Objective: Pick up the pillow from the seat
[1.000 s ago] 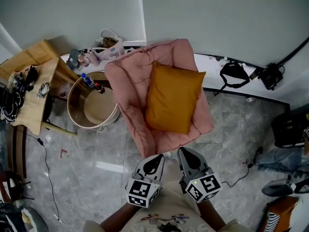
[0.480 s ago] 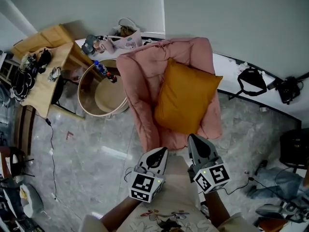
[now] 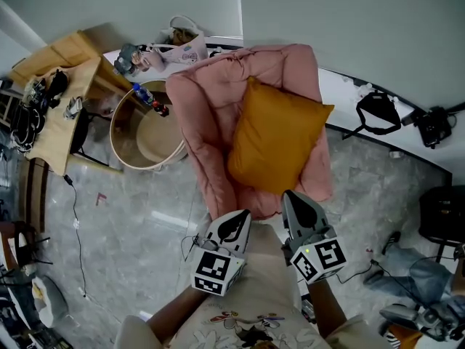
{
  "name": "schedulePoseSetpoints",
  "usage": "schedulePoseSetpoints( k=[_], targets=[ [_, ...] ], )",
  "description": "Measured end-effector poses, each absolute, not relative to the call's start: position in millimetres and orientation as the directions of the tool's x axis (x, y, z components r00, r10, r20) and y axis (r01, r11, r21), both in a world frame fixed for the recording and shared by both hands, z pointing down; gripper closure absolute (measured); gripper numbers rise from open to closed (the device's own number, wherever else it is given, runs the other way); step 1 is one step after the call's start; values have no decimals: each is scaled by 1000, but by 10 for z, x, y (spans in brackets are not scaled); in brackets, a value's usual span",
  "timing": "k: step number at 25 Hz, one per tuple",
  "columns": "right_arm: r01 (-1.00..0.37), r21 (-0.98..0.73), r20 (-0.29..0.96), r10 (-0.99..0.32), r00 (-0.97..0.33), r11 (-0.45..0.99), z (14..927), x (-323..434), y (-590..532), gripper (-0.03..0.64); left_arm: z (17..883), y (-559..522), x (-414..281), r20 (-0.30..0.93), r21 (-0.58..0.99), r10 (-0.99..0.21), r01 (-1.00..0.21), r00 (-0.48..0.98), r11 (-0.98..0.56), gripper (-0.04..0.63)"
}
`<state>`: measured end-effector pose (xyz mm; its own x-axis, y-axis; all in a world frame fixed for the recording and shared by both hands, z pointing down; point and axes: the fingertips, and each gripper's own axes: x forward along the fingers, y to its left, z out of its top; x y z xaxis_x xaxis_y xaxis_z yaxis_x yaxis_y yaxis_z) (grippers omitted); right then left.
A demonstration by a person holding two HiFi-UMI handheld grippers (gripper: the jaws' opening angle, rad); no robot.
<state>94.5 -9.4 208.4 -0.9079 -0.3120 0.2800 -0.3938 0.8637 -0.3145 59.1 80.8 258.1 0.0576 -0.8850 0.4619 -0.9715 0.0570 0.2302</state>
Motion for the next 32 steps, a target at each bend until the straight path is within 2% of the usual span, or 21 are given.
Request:
schedulePoseSetpoints(
  k=[10,24,32],
  targets=[
    [-493,-331,277,-416,-866,805,2069,662,-506,597,2726,426,176,479,266,-866,-964,144,-13,591],
    [-546,-309,405,-411,-816,779,2572,-101,-788,597,3286,72,-489,514,330,-834,-944,199,-21,589],
    [-575,-304,453,-415,-789,760,2963,-191,-856,597,3666,-133,-731,534,351,-824,-936,187,16,589]
  ],
)
